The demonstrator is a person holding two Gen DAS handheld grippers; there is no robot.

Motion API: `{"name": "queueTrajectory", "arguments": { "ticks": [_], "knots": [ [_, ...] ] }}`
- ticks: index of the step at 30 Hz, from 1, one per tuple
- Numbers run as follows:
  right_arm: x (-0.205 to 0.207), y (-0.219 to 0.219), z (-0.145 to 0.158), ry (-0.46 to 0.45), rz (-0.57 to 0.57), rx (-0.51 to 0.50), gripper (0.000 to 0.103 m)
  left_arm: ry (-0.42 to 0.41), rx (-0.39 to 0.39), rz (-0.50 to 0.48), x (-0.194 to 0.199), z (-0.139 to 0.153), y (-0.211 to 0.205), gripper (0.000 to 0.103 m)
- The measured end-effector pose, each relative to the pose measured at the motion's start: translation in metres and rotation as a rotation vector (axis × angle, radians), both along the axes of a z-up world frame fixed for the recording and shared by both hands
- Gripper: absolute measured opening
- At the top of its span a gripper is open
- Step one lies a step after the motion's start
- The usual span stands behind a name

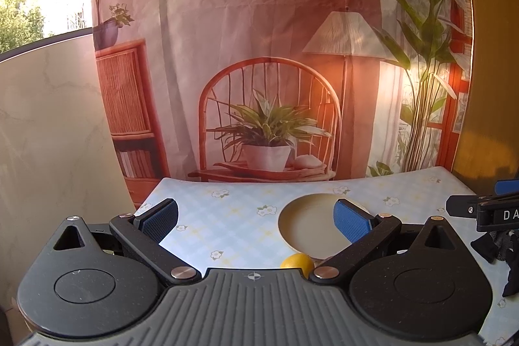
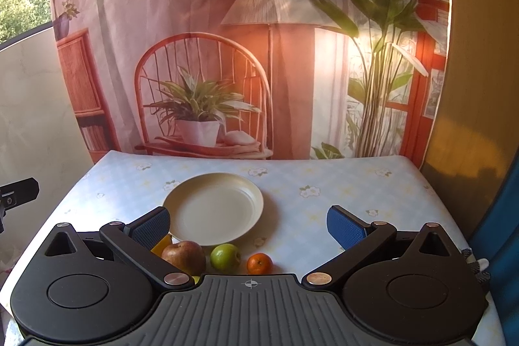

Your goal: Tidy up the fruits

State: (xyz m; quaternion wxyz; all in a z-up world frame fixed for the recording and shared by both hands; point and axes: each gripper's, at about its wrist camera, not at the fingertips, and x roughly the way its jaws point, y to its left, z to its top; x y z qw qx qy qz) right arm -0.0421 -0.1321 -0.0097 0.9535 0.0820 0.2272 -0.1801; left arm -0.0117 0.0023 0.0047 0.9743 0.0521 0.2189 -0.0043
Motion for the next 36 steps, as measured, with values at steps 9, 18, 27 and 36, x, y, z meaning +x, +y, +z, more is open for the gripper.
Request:
{"name": "queueTrajectory", "arguments": {
  "ticks": [9, 18, 27, 36],
  "knots": [
    [-0.001, -0.001, -0.002, -0.023, 0.03, 0.011, 0.103, 0.003, -0.002, 0.029, 0.003, -0.004, 0.0, 0.103],
    [-0.002, -0.013, -0.029, -0.085, 0.057, 0.031, 0.103, 0.011, -0.018, 0.127, 0.019, -0.04, 0.007, 0.103],
    [0.017, -0.024, -0.075, -0.011, -0.029, 0.059, 0.103, 0.116, -0.053, 0.129, 0.04, -0.084, 0.027, 0.098],
    [0.031, -0.024, -0.104, 0.039, 0.012, 0.107, 0.101, 0.106, -0.095, 0.08, 0.043, -0.102, 0.034, 0.086]
  ]
}}
